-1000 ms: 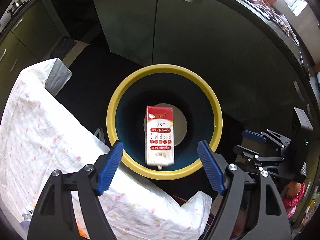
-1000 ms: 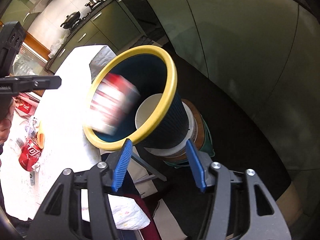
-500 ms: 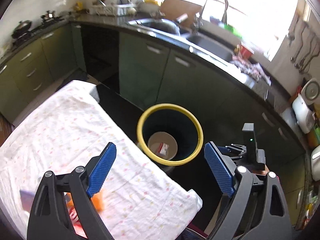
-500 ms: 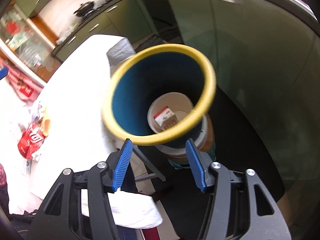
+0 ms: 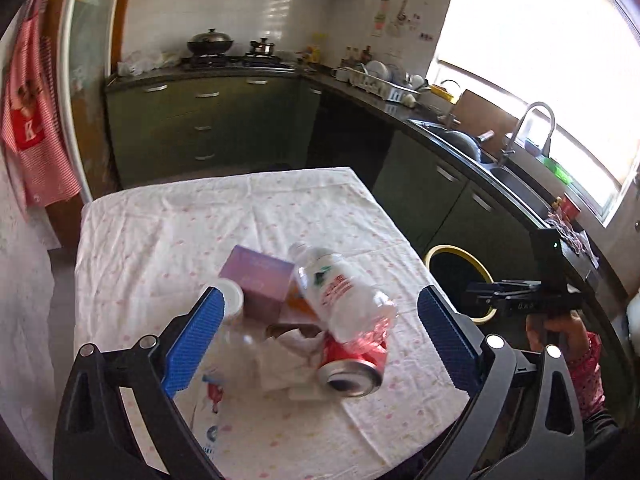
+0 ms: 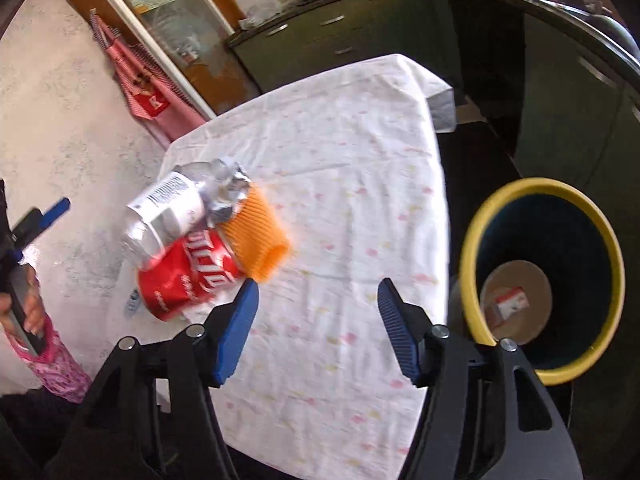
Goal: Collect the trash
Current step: 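Grasp the clear plastic water bottle with the right tool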
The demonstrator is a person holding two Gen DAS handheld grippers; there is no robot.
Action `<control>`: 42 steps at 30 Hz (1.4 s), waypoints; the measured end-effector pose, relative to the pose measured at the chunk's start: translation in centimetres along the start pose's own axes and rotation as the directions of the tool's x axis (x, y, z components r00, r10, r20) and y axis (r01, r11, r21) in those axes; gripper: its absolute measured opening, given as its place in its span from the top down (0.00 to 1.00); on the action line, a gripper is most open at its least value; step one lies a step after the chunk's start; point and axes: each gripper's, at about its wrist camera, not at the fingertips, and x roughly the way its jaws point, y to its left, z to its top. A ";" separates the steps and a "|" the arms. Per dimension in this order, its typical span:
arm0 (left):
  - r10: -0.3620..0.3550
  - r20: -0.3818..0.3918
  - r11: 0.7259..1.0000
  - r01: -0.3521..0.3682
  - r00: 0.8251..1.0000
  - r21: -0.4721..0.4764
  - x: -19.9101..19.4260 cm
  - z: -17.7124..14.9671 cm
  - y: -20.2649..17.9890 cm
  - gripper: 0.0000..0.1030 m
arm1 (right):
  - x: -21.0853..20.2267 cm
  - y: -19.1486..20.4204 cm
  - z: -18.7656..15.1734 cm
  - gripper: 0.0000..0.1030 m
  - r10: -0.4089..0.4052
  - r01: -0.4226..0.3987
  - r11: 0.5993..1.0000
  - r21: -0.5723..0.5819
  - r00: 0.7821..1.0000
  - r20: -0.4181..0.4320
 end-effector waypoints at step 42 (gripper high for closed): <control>0.046 -0.024 0.998 -0.047 0.999 -0.042 1.0 -8.1 8.0 0.05 | 15.0 15.4 9.7 0.47 -0.199 0.154 0.980 -0.128 0.821 -0.535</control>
